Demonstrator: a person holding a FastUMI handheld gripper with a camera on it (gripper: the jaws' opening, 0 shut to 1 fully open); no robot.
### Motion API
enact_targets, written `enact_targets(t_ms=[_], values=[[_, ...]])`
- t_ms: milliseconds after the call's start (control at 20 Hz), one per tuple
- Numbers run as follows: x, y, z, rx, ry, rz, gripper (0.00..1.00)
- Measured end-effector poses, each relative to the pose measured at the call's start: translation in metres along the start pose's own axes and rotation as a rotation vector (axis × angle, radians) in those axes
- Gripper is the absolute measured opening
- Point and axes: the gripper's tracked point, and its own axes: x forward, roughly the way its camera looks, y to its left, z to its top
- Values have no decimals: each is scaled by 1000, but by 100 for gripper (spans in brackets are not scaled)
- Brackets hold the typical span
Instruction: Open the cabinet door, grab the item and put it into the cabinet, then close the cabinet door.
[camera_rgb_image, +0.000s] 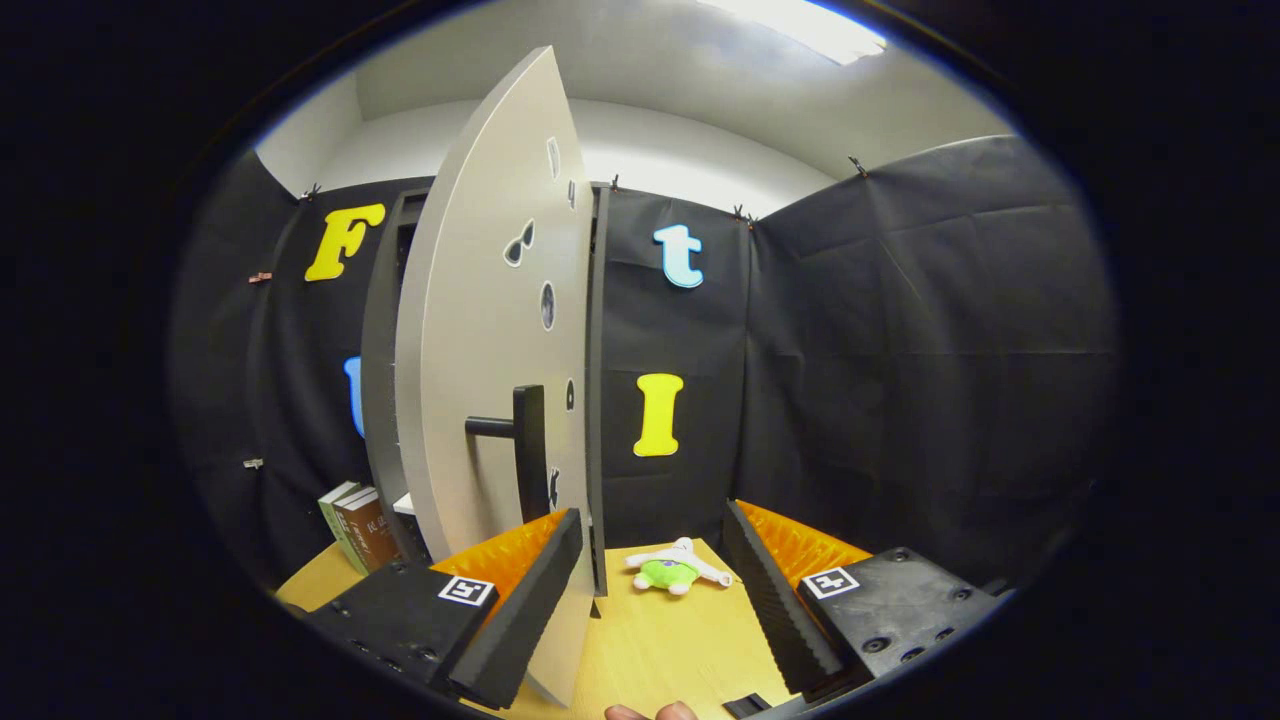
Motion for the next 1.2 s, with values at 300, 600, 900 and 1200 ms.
enact_targets(t_ms=[300,600,900,1200], values=[[3,49,-3,26,12,97,96],[11,101,-6,38,20,192,96],[27,146,5,57,8,266,96],[31,159,5,63,8,271,96]])
